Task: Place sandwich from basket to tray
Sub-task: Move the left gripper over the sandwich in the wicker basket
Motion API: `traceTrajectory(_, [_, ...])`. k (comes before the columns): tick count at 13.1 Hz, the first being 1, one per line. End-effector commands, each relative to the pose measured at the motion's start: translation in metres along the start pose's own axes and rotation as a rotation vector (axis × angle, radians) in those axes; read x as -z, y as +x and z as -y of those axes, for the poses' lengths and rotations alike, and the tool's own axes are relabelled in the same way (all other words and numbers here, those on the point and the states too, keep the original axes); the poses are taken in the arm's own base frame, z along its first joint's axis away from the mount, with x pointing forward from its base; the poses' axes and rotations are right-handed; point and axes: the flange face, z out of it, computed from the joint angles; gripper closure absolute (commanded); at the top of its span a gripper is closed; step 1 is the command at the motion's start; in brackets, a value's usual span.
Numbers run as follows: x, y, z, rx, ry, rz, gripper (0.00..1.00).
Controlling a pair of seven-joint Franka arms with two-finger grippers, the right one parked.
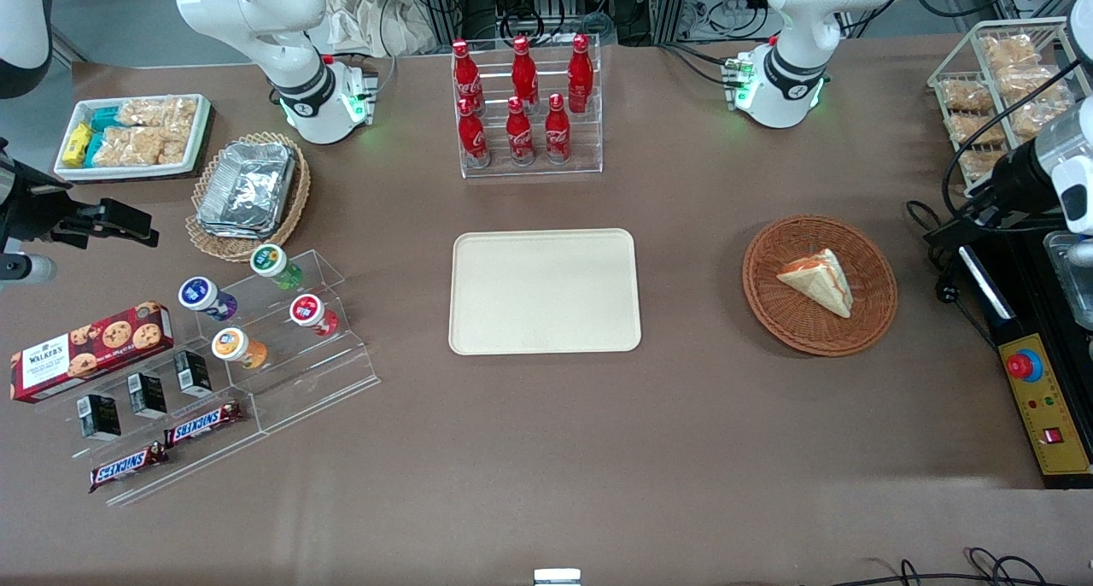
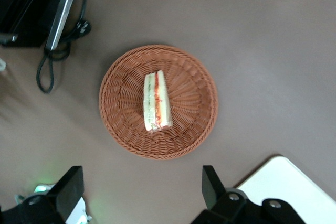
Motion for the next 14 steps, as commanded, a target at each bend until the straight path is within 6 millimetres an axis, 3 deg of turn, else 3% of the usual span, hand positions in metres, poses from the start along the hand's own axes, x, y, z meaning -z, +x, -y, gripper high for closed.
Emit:
traceTrajectory(1, [-0.039,-0.018,0.02,0.124,-0.009,-0.035,0.0])
traceTrajectory(4, [-0.097,-0.03,0.034,0.174,-0.047,-0.064,0.0])
traceTrajectory(9, [-0.142,-0.022,0.019,0.306,-0.087,-0.081,0.0])
traceTrajectory(14, [-0.203,-0.034,0.016,0.302,-0.13,-0.115,0.0])
